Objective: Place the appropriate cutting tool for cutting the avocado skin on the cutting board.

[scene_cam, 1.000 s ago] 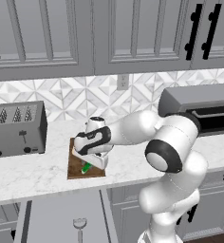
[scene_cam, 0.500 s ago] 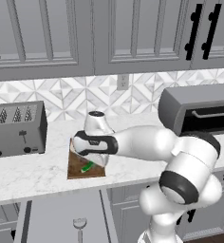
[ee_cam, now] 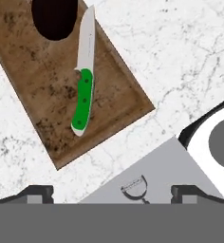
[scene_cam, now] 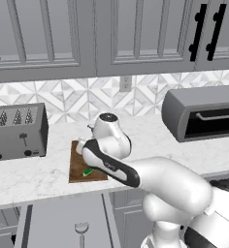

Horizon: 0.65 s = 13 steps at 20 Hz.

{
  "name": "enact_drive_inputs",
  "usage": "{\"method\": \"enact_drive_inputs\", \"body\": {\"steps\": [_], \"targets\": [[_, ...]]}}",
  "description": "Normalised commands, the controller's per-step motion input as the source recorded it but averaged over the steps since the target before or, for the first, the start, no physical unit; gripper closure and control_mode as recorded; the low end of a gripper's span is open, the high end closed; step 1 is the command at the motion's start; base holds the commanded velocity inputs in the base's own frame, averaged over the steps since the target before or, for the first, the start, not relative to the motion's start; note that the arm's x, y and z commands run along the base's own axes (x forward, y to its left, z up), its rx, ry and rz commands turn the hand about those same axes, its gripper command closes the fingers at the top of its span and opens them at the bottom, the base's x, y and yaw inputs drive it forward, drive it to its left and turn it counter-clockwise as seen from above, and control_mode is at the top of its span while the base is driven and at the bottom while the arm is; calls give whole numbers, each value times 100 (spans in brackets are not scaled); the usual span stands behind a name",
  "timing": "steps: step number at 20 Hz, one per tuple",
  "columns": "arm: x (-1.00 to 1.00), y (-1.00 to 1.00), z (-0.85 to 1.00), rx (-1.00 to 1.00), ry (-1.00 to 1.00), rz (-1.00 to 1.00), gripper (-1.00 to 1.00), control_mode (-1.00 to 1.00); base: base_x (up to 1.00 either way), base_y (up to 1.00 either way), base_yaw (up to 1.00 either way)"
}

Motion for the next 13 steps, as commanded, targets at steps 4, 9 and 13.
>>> {"method": "enact_drive_inputs", "body": {"steps": [4, 9, 13], "targets": [[-15, -79, 6, 0, -2, 0, -100, -100, 0, 0, 0], [-1, -80, 8, 0, -3, 0, -100, -100, 0, 0, 0], [0, -59, 14, 0, -4, 4, -100, -100, 0, 0, 0]]}}
